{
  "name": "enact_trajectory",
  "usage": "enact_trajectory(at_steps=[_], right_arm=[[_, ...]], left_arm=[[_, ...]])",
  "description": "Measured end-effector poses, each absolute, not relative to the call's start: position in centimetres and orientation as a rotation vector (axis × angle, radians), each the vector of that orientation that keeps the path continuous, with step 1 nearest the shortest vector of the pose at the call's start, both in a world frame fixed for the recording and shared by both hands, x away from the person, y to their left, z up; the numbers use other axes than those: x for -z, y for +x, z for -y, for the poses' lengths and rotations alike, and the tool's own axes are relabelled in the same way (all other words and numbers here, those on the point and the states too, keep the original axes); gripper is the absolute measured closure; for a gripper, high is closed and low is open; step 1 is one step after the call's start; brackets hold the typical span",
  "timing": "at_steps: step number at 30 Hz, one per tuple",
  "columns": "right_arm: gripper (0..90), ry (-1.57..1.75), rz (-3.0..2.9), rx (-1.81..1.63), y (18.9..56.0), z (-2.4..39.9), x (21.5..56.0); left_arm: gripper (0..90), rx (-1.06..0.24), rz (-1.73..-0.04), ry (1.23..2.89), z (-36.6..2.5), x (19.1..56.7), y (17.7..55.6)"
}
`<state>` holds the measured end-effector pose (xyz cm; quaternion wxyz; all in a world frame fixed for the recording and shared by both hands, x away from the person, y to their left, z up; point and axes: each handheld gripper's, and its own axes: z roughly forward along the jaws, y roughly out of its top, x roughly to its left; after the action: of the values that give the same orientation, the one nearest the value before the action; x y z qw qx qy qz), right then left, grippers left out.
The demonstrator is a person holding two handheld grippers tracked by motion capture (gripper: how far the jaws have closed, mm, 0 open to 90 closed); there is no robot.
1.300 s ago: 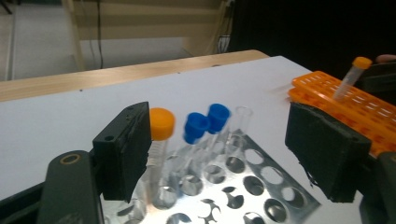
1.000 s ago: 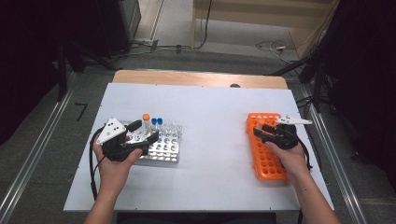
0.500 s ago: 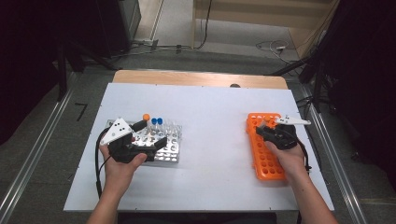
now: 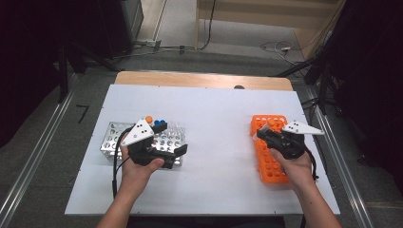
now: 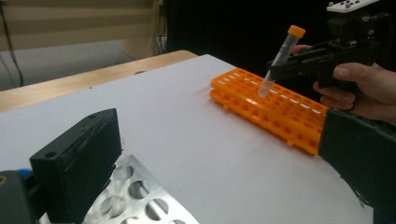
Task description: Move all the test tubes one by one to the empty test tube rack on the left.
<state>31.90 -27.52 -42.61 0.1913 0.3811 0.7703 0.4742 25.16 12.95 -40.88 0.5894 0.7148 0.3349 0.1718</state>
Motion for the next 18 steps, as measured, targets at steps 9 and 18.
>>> enact_trajectory(at_steps=[9,18], right_arm=[[72.8,0.955,-2.264,-1.381,29.5,24.3,42.2],[72.9,0.859,-2.354,-1.406,27.7,21.4,42.2]], left_arm=[[5.0,-0.363,-0.729,1.691,-10.3,40.8,25.5],[20.3,-0.339,-0.696,1.743,-7.0,40.7,25.3]])
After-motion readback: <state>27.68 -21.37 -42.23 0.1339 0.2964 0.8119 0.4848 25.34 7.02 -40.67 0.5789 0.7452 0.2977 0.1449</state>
